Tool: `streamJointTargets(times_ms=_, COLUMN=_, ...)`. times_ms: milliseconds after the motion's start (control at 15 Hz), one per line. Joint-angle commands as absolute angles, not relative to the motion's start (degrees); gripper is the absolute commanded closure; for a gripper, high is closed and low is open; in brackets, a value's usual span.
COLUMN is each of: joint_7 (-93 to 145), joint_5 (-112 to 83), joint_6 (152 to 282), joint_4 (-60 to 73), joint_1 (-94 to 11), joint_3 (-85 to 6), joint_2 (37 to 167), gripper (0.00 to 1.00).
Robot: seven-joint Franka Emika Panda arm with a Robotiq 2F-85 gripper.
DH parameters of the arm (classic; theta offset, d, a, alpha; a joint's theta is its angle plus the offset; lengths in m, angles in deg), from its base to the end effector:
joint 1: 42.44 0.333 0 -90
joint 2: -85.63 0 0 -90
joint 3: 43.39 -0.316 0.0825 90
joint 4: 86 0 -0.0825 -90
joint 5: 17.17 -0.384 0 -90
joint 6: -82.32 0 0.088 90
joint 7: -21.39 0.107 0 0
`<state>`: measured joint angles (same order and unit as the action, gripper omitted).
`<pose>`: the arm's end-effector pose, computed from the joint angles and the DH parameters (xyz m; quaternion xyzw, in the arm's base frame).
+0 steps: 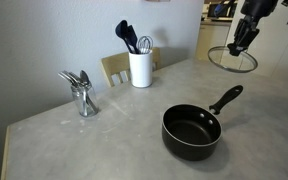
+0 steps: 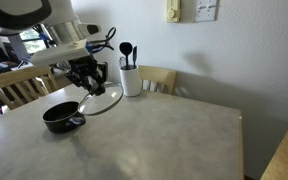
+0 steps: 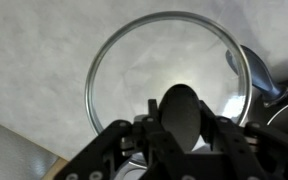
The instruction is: Place the glass lid on top of the black pot
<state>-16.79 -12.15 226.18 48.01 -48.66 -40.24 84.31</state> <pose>0.5136 -0.0841 0.3631 0.9549 0.2790 0.0775 0.0653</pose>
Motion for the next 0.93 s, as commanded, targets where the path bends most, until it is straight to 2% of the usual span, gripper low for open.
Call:
streamJointTargets(times_ms=0, joint_7=-16.64, joint_5=-12.05, joint_6=226.02, joint_4=48.05, joint_1=-47.93, joint_3=-39.53, joint_2=84.24, gripper=0.60)
streamJointTargets(times_ms=133, joint_7=-16.64, joint_5=-12.05, joint_6=226.02, joint_4=48.23, joint_1=-47.95, joint_3=-39.51, joint_2=84.25, gripper=0.60)
streamJointTargets(times_ms=200, joint_7=-16.64, joint_5=-12.05, joint_6=226.02, joint_4=48.26, joint_1=-47.95, joint_3=-39.51, joint_2=84.25, gripper=0.85)
streamJointTargets(times_ms=867, joint_7=-13.32, joint_5=-12.97, joint_6=225.61, joint_4=44.58, joint_1=-41.82, joint_3=-43.96, joint_2=86.59, gripper=0.85)
